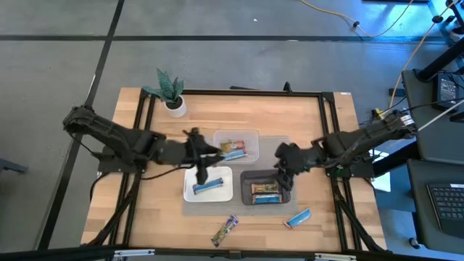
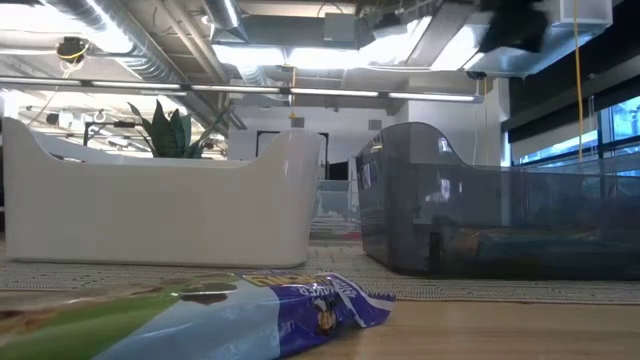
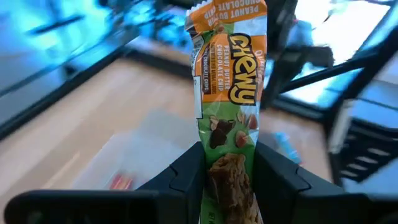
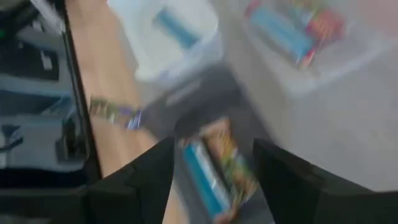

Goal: Pick and place Granola Bars by type
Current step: Put the yellow granola bar into the transparent black bin

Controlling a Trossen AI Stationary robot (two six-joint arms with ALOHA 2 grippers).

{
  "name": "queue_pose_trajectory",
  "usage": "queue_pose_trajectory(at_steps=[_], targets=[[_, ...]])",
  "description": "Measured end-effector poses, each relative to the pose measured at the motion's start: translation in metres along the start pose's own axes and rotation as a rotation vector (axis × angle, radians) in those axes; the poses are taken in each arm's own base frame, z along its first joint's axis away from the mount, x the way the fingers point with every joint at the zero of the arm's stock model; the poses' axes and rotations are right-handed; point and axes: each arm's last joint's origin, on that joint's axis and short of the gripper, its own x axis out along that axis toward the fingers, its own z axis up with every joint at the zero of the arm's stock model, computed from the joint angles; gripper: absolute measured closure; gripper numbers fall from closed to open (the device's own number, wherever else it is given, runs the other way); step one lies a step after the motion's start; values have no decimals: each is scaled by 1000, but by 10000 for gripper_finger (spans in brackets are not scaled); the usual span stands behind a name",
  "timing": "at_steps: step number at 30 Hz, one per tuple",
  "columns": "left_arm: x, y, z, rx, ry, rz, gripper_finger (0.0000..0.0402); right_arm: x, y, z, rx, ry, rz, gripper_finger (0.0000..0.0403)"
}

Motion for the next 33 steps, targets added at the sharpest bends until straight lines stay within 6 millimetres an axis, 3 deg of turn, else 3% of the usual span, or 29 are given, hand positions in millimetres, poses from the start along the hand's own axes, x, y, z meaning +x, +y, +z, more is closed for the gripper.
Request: queue_pose_trajectory(at_steps=[4,11,20,28,33], targets=[[30,4,5,64,-7,-103,295,-5,10,-22,22,71,10,182],[89,-1,-9,107,88,-260,295,-12,24,-53,-19,208,36,182],[156,-28,-18,256,285,-237,295,-20,33,-76,-11,327,56,182],[204,-40,-40,274,373,-208,295,-27,33,-94,-69,393,7,182],[219,-39,-59,250,428,-185,295,-30,35,-101,-103,410,10,182]])
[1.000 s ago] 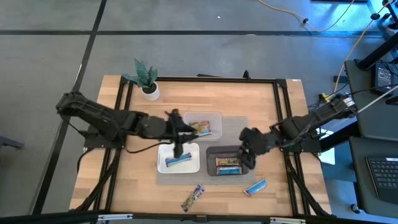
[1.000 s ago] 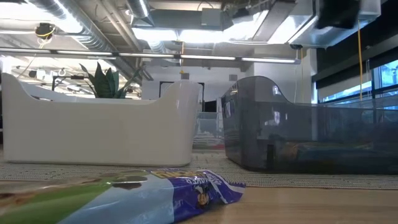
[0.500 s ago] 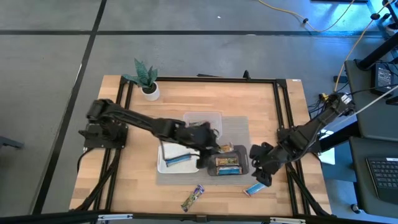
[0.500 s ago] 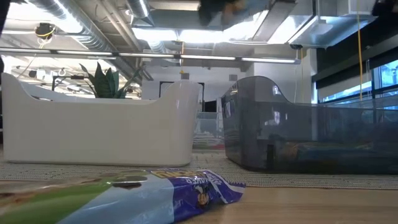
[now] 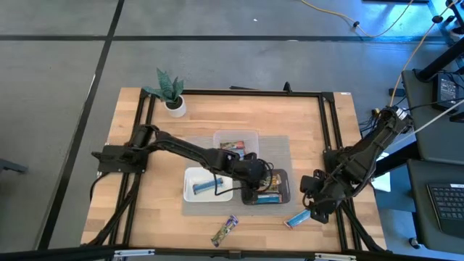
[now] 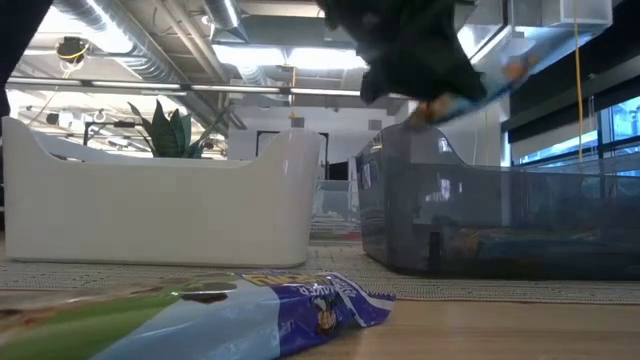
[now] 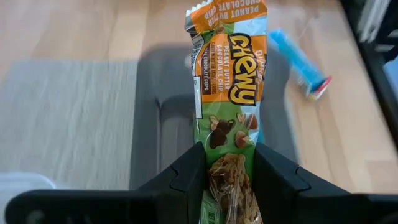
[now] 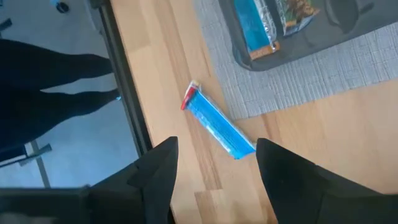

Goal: Pick and place Granola Bars by type
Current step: Put the yellow granola bar into the transparent black bin

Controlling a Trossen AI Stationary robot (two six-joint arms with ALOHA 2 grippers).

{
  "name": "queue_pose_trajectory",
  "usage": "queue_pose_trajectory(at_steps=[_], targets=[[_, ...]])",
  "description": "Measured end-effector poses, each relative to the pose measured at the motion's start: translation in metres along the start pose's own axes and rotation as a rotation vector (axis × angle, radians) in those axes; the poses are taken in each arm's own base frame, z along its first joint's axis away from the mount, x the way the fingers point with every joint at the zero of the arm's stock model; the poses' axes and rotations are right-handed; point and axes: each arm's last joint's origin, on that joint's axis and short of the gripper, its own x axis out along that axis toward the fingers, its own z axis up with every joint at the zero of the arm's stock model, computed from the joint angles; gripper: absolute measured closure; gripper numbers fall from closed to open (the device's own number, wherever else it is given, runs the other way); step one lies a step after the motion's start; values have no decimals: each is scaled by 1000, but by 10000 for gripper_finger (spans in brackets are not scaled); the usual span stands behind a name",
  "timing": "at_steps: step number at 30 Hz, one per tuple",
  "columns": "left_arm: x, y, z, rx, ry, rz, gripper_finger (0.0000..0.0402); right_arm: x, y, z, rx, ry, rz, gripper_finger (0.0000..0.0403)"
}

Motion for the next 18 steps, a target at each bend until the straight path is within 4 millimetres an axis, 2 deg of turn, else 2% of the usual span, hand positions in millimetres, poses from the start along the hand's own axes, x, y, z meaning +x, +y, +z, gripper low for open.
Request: queue_pose_trajectory(at_steps=[13,18], targets=[[39,-2,-28,-100,111,-15,295,0,8,-5,-112,-132,-9,182],[45,-6,-35,-107,140,-13,295,11,12,-6,-188,-124,-59,182]])
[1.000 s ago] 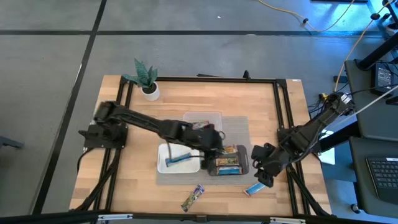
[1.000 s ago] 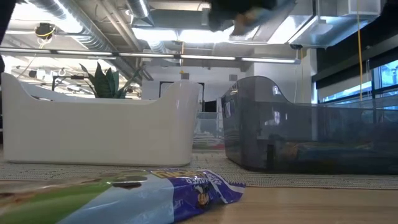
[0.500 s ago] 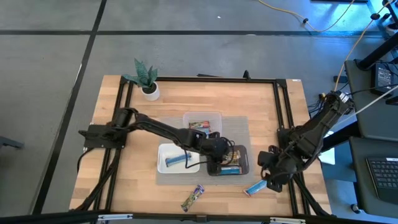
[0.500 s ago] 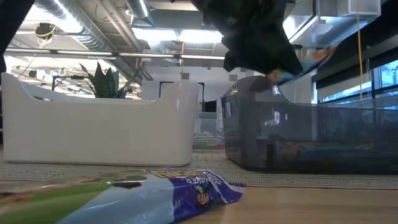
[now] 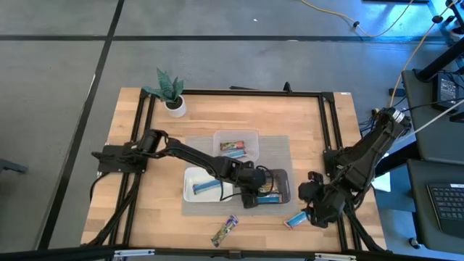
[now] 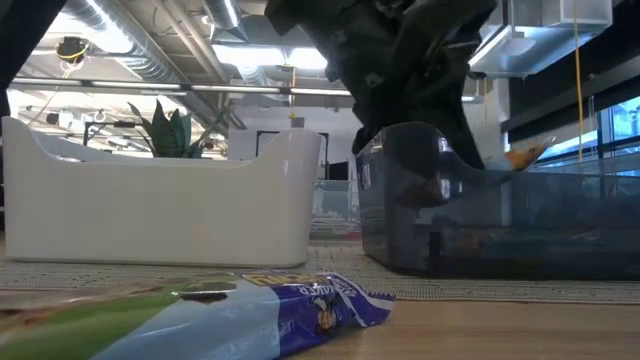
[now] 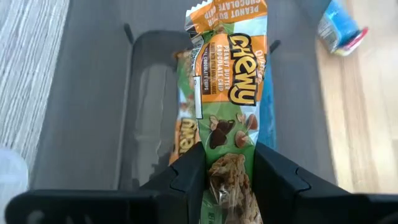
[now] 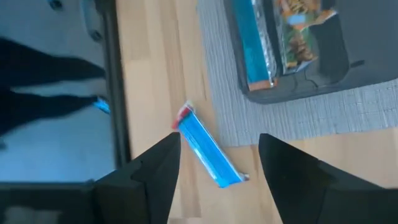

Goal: Pick and place Granola Bars by type
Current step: Put the yellow granola bar into the transparent black bin, then put the red granola bar into the transparent bin

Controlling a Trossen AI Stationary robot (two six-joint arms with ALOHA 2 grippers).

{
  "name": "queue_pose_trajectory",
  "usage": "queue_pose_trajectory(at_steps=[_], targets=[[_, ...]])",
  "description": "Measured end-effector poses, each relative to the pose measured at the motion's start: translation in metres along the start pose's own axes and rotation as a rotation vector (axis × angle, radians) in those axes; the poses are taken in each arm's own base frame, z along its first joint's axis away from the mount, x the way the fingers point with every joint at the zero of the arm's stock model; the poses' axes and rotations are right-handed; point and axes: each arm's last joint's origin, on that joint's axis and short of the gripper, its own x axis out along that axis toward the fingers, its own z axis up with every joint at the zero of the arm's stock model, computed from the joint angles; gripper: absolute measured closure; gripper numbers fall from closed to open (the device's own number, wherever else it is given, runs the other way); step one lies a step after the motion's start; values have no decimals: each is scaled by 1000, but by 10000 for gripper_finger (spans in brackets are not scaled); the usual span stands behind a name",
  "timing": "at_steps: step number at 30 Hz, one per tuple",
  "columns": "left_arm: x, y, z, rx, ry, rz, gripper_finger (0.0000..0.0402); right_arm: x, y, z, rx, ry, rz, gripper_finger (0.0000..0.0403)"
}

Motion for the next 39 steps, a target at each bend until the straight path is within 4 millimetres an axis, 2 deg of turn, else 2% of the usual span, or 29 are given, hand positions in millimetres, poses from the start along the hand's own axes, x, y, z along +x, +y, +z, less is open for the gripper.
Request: queue_pose_trajectory(at_steps=[6,13,18,29,33,39], targets=[[-1,-2,2,1,-20,-9,295,33,11,-3,-121,104,-61,182],[-1,-3,2,1,-18,-22,295,71,20,-8,-177,230,-114,182],[-1,-5,1,-13,-14,-25,293,91,26,-11,-219,291,-97,182],[-1,-5,0,-46,2,-40,235,123,32,-20,-325,370,-110,182],[-15,-9,7,-44,-20,-99,223,132,33,-22,-360,387,-106,182],[-58,-13,27,-30,-122,-122,223,143,33,-24,-377,409,-116,182]])
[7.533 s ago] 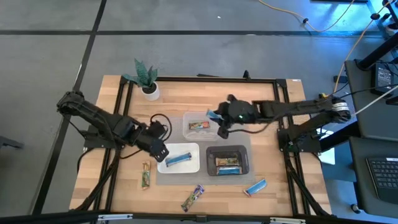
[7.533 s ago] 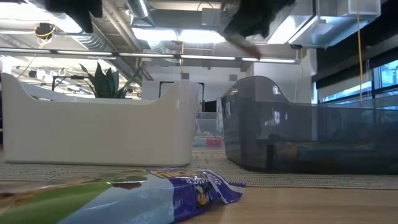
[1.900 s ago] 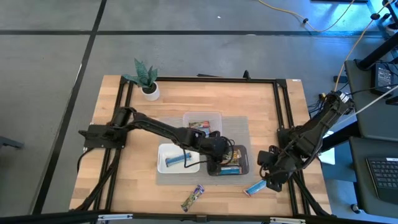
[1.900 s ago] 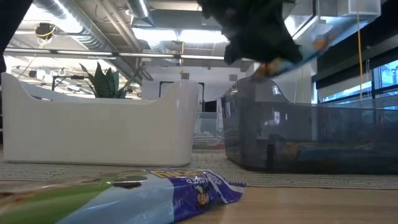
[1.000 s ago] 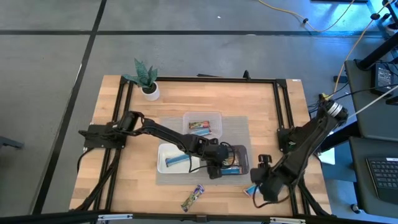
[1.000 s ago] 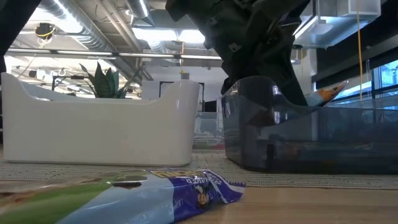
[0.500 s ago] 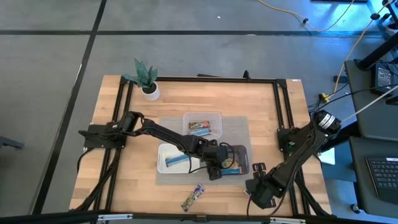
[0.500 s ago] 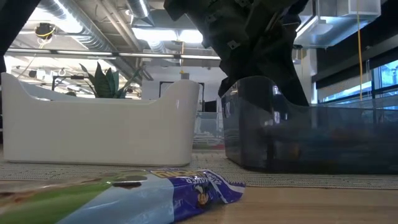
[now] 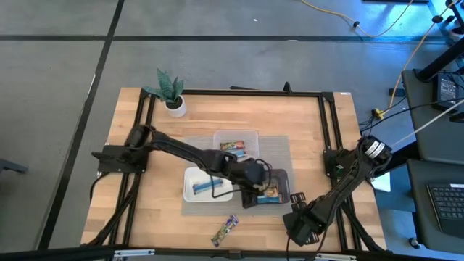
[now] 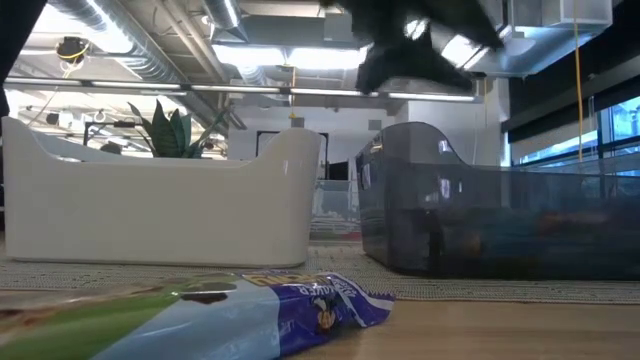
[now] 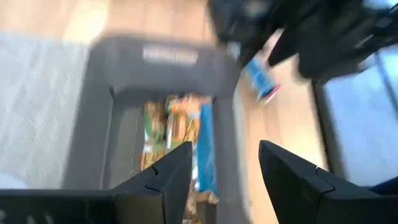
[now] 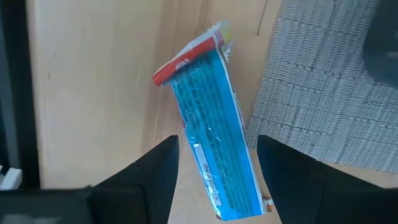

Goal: Pick and place Granola Bars by type
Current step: Put the red granola bar into the transparent bin

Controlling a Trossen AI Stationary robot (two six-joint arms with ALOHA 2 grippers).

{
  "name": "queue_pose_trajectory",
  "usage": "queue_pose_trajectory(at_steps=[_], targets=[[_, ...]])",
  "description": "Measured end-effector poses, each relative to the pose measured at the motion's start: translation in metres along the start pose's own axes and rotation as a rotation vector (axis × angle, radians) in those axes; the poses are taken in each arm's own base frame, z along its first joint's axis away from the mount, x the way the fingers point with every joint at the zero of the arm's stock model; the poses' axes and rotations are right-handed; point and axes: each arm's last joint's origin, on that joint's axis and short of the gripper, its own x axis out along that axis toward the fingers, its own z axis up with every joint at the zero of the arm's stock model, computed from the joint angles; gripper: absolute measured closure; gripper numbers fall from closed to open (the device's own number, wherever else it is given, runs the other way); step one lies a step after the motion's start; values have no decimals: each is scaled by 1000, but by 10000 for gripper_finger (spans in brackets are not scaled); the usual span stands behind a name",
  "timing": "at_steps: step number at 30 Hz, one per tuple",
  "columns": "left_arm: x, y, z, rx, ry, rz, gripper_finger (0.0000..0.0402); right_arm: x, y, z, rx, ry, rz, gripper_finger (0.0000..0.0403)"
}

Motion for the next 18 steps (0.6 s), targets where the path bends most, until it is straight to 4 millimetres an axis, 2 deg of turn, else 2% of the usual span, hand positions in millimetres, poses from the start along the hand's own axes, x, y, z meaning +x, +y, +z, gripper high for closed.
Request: queue_pose_trajectory(at_steps=[4,10,13,18], targets=[[-30,-7,15,18,-72,-23,225,6,0,0,0,11,-9,182],[-65,-16,27,33,-133,-53,224,16,-3,-2,18,-29,-13,185],[-83,-20,29,40,-142,-45,226,17,-3,-3,25,-22,-15,198],[-113,-25,26,52,-134,66,228,17,-3,-4,9,-17,-16,235]])
